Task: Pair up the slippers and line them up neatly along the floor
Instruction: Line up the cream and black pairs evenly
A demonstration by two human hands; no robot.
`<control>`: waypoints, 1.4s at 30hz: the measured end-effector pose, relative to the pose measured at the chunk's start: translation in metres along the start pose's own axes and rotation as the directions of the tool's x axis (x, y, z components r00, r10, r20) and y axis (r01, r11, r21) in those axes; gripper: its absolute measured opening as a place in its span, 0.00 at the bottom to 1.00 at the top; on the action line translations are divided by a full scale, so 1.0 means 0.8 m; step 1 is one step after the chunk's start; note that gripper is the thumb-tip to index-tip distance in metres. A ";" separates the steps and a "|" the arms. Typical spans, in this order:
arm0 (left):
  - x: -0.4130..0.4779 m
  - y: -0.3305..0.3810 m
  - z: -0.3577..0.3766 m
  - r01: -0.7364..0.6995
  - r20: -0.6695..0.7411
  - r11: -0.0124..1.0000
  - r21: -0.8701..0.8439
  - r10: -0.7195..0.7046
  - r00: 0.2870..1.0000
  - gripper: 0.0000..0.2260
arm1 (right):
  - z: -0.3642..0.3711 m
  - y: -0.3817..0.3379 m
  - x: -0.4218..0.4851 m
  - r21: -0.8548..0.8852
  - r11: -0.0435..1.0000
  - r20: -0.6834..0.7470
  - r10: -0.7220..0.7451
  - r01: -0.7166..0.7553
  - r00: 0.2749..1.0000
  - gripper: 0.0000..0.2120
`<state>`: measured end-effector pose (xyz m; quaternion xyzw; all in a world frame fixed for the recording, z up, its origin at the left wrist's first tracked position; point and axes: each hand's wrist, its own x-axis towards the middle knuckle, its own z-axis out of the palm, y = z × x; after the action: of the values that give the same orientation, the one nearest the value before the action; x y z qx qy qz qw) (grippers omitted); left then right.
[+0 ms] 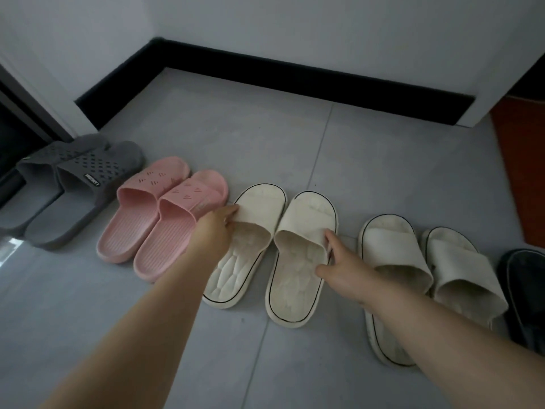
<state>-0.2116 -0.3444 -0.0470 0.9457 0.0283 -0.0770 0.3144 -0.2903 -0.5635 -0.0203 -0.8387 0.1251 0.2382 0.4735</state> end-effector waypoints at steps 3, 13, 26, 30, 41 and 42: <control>0.002 -0.003 0.000 0.008 0.007 1.000 0.025 -0.008 1.000 0.20 | -0.001 -0.004 -0.009 0.004 1.000 -0.019 0.009 -0.009 1.000 0.24; -0.076 0.131 0.035 -0.240 0.046 0.970 0.023 0.239 0.970 0.23 | -0.072 0.090 -0.122 0.067 0.997 -0.481 0.010 0.025 0.877 0.17; -0.089 0.276 0.160 -0.245 0.524 0.932 0.269 0.072 0.849 0.28 | -0.158 0.212 -0.137 0.263 0.953 -0.287 0.225 -0.149 0.931 0.28; -0.095 0.272 0.173 -0.223 0.492 0.924 0.312 0.044 0.869 0.32 | -0.162 0.218 -0.141 0.245 0.962 -0.275 0.186 -0.119 0.943 0.29; -0.220 0.349 0.232 -0.620 0.429 0.725 0.299 0.478 0.767 0.27 | -0.243 0.305 -0.248 -0.086 0.956 -0.519 0.197 -0.281 0.832 0.20; -0.232 0.356 0.241 -0.647 0.484 0.704 0.294 0.473 0.736 0.28 | -0.248 0.313 -0.246 -0.121 0.946 -0.469 0.211 -0.299 0.857 0.22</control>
<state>-0.3904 -0.6887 -0.0009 0.9201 -0.3448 -0.1580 0.0976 -0.5119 -0.8663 -0.0150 -0.8880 0.3184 0.1092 0.3134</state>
